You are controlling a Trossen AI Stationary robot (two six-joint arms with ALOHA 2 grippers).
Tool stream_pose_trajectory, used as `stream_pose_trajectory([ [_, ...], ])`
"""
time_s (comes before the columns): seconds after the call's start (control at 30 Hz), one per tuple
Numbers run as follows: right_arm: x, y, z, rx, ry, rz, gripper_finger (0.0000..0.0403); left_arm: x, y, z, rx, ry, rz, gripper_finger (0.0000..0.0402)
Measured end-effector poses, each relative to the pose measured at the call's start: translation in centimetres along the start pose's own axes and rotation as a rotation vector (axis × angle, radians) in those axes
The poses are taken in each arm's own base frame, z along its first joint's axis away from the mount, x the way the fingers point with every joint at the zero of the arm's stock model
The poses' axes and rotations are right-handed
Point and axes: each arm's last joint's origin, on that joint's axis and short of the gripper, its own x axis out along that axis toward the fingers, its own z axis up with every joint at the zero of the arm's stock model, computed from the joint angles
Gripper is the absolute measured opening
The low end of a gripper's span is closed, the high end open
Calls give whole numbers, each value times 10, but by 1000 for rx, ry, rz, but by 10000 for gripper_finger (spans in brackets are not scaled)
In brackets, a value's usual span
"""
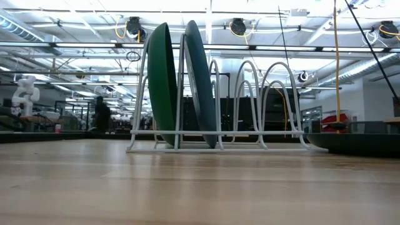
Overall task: Sort dishes
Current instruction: Put the dark blue plate into the white dish rack
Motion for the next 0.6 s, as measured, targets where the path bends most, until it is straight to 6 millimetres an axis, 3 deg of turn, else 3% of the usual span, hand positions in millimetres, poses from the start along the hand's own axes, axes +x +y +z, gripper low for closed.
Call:
stream_pose_trajectory([
  [0.23, 26, -4, 24, -155, 29, -31, 169, 0, 0, 0, 0, -3, 11, 135],
  [0.47, 14, -17, 53, -263, -35, -91, 169, 0, 0, 0, -5, -3, 13, 135],
  [0.6, 3, -33, 51, -275, -2, -100, 169, 0, 0, 0, -5, -3, 13, 135],
])
